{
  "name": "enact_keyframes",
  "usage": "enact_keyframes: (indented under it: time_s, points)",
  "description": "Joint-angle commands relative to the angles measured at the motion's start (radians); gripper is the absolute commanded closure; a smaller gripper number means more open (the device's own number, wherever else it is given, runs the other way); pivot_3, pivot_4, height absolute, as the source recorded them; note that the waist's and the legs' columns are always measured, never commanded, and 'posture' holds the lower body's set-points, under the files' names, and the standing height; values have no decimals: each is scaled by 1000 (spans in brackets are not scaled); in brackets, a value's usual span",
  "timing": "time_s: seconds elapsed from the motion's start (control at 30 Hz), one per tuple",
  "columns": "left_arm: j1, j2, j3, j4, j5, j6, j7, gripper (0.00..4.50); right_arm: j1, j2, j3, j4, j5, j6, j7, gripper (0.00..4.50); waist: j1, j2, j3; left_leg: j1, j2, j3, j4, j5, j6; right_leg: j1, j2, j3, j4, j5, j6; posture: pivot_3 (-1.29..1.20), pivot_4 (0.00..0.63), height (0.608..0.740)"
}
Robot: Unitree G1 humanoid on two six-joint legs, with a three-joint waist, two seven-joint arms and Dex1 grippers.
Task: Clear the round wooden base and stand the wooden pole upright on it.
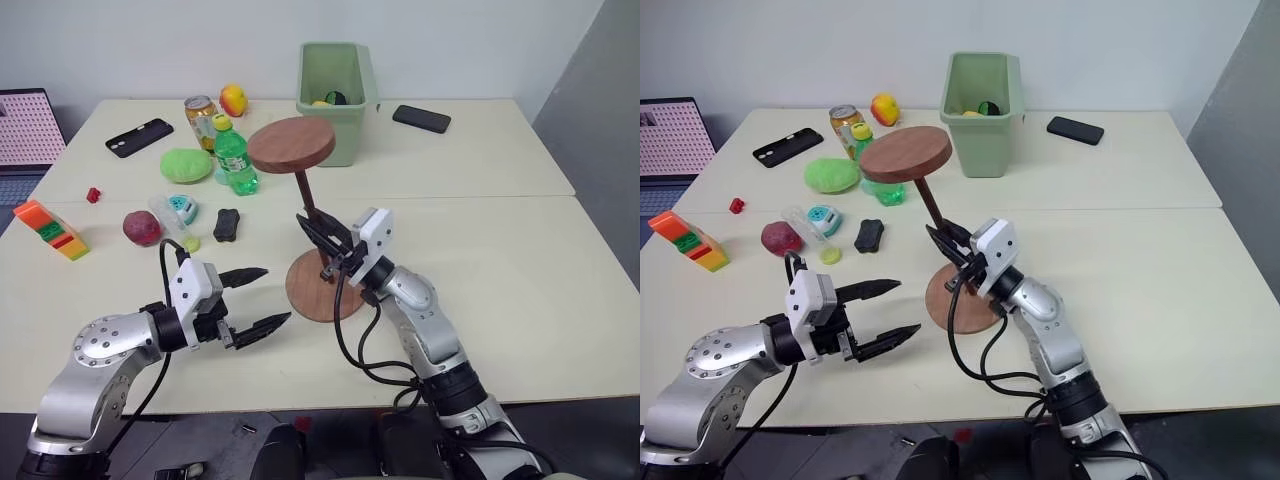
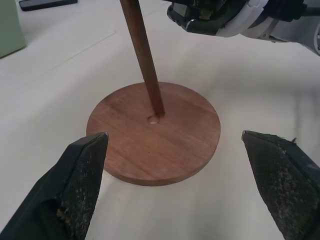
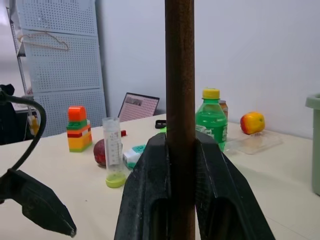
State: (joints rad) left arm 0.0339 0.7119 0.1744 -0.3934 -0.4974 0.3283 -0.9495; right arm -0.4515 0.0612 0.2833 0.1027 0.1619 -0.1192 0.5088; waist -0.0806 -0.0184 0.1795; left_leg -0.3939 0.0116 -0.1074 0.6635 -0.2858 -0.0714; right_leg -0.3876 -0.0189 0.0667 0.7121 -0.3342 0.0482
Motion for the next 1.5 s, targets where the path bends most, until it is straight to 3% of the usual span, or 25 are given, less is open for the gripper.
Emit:
enact_keyframes:
  time_s: [0.03, 0.53, 0.9, 1.07, 1.5]
  points:
    - [5, -4, 8, -18, 2, -22, 8, 0, -11, 17, -9, 26, -16, -56, -12, 4261, 0, 0, 0, 0, 0, 0, 0, 0, 0, 0, 0, 0, 0, 0, 0, 0, 150, 740]
    - [1, -11, 1, -11, 13, -28, 12, 0, -11, 39, -6, 130, -47, -120, -18, 4261, 0, 0, 0, 3, 0, 0, 0, 0, 0, 2, 0, 1, 0, 0, 0, 0, 150, 740]
    - [6, -6, 6, -15, 5, -23, 20, 0, 126, -69, 22, 44, -65, -119, 39, 4261, 3, 0, -2, 4, 0, -1, -1, 0, 0, 4, 0, 1, 0, 0, 0, 0, 150, 740]
    - [-1, -11, -5, -13, 7, -22, 26, 0, 127, -84, 26, 71, -70, -98, 33, 4261, 9, 0, -2, 14, 0, 0, -3, 0, 0, 14, 0, 0, -5, 0, 0, 0, 150, 740]
    - [-23, -11, -14, 12, 11, -29, 16, 0, 156, -109, 24, 62, -72, -61, 32, 4261, 24, 0, -12, 14, 0, -1, -3, -1, 0, 17, 0, -1, -9, 0, 0, 0, 150, 740]
